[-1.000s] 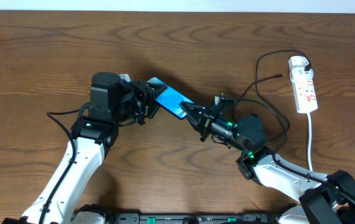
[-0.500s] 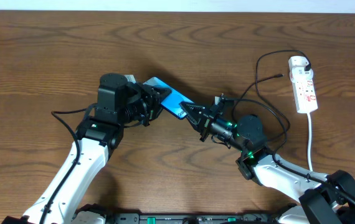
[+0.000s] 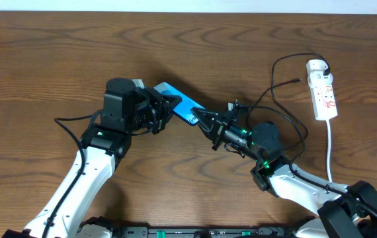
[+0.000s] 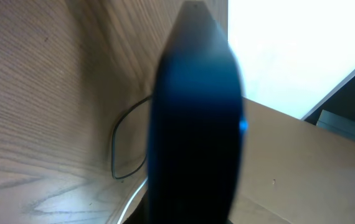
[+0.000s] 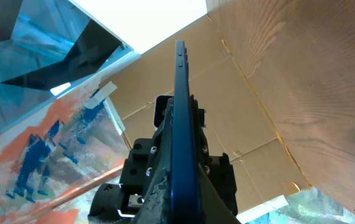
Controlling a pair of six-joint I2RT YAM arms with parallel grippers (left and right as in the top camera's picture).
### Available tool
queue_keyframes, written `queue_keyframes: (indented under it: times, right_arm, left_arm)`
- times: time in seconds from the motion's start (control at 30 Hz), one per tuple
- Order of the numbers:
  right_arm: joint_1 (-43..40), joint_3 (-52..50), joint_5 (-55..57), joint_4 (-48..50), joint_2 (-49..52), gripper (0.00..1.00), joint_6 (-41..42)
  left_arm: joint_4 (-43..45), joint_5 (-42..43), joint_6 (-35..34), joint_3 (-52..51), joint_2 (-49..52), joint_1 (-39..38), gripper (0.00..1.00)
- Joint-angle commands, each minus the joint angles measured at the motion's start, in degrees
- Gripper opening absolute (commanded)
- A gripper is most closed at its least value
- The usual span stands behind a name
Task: Plug charger to phone and switch on socket
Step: 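Open the right gripper and withdraw it toward the power strip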
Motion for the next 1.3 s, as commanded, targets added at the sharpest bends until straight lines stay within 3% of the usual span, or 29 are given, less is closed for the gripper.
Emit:
queue_keyframes:
  times: [0.0, 0.27, 0.47, 0.57, 0.9, 0.97, 1.27]
  right_arm:
    - [0.5, 0.85, 0.63, 0.66, -0.44, 0.07, -1.42]
    - [0.5, 0.85, 0.42, 0.66, -0.44, 0.13, -1.42]
    - [0.44, 0.85, 0.52, 0.66, -0.44, 0.29, -2.47]
    - [0.22, 0.85, 1.2, 0.66, -0.44, 0.37, -10.19]
    - [-3.76, 0.85, 1.29, 0.63, -0.44, 0.51, -45.57]
    - [-5.64, 0.85, 1.29, -0.04, -0.46, 0.6, -52.41]
    - [-14.64, 1.51, 1.55, -13.27, -2.12, 0.71, -59.36]
  left_arm:
    - [0.07, -0.74, -0.11, 0.5, 0.22, -0.07, 0.08]
    - [0.07, -1.18, -0.09, 0.5, 0.22, -0.07, 0.08]
    - [0.02, -1.6, 0.13, 0.5, 0.22, -0.07, 0.08]
    - [0.02, -1.7, 0.37, 0.5, 0.22, -0.07, 0.08]
    - [-0.2, -2.21, 3.17, 0.5, 0.22, 0.04, 0.08]
    - [-0.2, -2.23, 3.17, 0.5, 0.22, 0.22, 0.08]
    - [-0.2, -3.28, 3.15, 0.5, 0.7, 1.4, 0.08]
